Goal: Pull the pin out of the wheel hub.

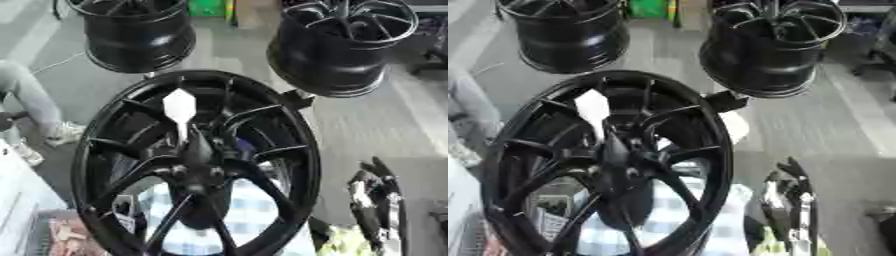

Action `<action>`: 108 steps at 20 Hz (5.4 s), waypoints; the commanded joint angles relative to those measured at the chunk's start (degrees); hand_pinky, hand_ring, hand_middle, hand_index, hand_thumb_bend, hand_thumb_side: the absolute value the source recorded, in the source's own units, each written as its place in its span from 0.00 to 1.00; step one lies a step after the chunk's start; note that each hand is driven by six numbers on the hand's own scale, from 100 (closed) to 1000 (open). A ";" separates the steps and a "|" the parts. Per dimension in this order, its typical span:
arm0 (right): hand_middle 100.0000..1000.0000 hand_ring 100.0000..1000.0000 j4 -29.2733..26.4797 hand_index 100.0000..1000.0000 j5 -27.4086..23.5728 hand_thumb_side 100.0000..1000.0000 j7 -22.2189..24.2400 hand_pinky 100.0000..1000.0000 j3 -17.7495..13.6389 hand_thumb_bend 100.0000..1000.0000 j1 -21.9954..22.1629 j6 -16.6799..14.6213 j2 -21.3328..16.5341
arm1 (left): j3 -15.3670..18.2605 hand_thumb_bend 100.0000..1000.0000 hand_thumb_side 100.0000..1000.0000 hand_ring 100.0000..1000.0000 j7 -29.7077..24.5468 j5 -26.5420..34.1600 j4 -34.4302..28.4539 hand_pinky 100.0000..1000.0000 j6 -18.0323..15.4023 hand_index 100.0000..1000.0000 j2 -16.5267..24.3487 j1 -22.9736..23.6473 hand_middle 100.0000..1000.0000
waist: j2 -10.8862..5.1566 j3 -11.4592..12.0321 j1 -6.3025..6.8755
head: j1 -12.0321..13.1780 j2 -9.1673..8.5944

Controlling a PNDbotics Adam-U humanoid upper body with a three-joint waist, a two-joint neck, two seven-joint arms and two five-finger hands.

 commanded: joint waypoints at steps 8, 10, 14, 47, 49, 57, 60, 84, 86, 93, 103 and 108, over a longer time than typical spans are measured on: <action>0.70 0.49 -0.94 0.88 0.10 0.46 0.43 0.47 0.26 0.00 -0.41 -0.04 -0.79 | -4.87 0.00 0.69 0.65 -4.31 3.05 -10.23 0.69 -0.46 0.85 13.95 -0.33 0.72 | -0.49 -0.82 0.54 | 0.40 0.29; 0.70 0.49 -0.93 0.88 0.07 0.46 0.54 0.47 0.39 0.00 -0.40 -0.04 -0.84 | -6.68 0.00 0.70 0.66 -6.68 4.41 -11.76 0.69 -1.06 0.86 18.12 -1.27 0.73 | -0.50 -1.10 0.59 | 0.51 0.29; 0.70 0.49 -0.89 0.88 0.03 0.46 0.75 0.47 0.61 0.00 -0.38 -0.05 -0.96 | -9.77 0.00 0.73 0.70 -11.26 5.63 -12.22 0.72 -2.15 0.90 24.04 -3.46 0.76 | -0.56 -1.69 0.71 | 0.95 0.29; 0.70 0.49 -0.62 0.88 -0.84 0.46 2.28 0.47 1.82 0.00 -0.15 -0.30 -0.85 | -32.65 0.37 0.67 0.77 -10.45 -29.01 1.13 0.78 15.88 0.98 28.79 -27.67 0.84 | -1.27 -4.32 0.09 | 2.59 0.29; 0.70 0.49 -0.61 0.88 -0.92 0.46 2.34 0.47 1.88 0.00 -0.16 -0.31 -0.80 | -33.34 0.40 0.67 0.77 -12.07 -29.70 2.00 0.78 14.65 0.98 28.33 -28.30 0.84 | -1.29 -4.46 0.02 | 2.75 0.29; 0.70 0.49 -0.53 0.88 -1.10 0.46 2.57 0.47 2.08 0.00 -0.29 -0.42 -0.62 | -34.47 0.45 0.66 0.76 -15.34 -33.72 6.20 0.77 11.34 0.98 26.26 -30.23 0.84 | -1.27 -4.88 -0.19 | 3.07 0.29; 0.70 0.49 -0.51 0.88 -1.18 0.46 2.71 0.47 2.20 0.00 -0.30 -0.45 -0.56 | -34.88 0.45 0.66 0.76 -14.77 -34.82 8.04 0.77 10.90 0.98 25.20 -30.98 0.84 | -1.26 -5.06 -0.32 | 3.28 0.29; 0.70 0.49 -0.32 0.88 -1.53 0.47 3.14 0.47 2.55 0.00 -0.69 -0.70 -0.18 | -38.77 0.24 0.58 0.72 -15.91 -37.12 13.80 0.73 8.52 0.94 19.37 -32.46 0.79 | -1.13 -6.03 -0.64 | 4.16 0.29; 0.70 0.49 -0.32 0.88 -1.54 0.46 3.15 0.47 2.56 0.00 -0.71 -0.70 -0.17 | -38.89 0.22 0.57 0.71 -15.83 -37.19 14.06 0.72 8.55 0.93 19.15 -32.42 0.78 | -1.12 -6.06 -0.65 | 4.16 0.29; 0.70 0.49 -0.30 0.88 -1.61 0.46 3.19 0.47 2.60 0.00 -0.77 -0.73 -0.15 | -39.11 0.14 0.51 0.65 -15.33 -37.05 14.34 0.67 8.75 0.91 18.72 -32.50 0.75 | -1.13 -6.17 -0.72 | 4.20 0.29; 0.70 0.49 -0.29 0.88 -1.69 0.47 3.24 0.47 2.61 0.00 -0.79 -0.74 -0.15 | -39.13 0.00 0.37 0.52 -15.25 -36.42 13.94 0.55 9.24 0.88 18.68 -32.57 0.71 | -1.13 -6.19 -0.75 | 4.27 0.29; 0.70 0.49 -0.28 0.88 -1.70 0.47 3.22 0.47 2.58 0.00 -0.78 -0.74 -0.16 | -38.87 0.00 0.19 0.44 -15.34 -35.51 13.71 0.46 9.70 0.86 18.63 -32.94 0.68 | -1.15 -6.16 -0.74 | 4.22 0.29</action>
